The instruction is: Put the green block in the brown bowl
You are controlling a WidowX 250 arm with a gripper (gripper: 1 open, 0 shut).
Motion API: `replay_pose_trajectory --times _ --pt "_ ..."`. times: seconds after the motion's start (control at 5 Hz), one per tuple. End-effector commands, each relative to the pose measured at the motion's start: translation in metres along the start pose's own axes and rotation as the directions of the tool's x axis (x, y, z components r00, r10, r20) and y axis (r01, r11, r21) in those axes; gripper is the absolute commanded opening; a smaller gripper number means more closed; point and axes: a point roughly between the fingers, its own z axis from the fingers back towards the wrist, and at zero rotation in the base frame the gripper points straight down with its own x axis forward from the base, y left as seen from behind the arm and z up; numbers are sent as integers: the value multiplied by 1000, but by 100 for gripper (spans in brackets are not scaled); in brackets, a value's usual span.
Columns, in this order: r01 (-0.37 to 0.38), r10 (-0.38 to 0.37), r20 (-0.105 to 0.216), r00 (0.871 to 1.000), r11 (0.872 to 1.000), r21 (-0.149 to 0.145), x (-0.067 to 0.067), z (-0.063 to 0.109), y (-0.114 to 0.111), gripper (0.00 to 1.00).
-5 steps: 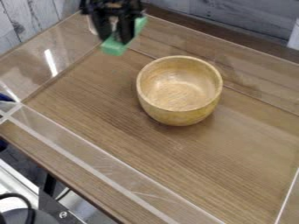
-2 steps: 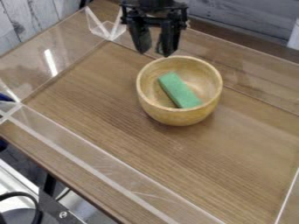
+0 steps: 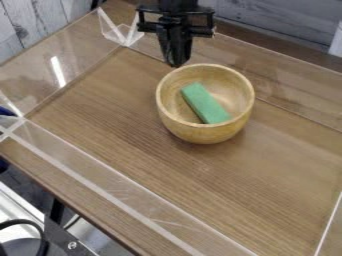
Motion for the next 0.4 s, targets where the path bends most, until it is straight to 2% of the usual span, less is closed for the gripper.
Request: replay_pose_trajectory --times 0.0,0.2 --pt "28 -30 66 997 999 33 -13 10 -9 0" --pt "39 -42 63 997 998 49 -26 0 -11 0"
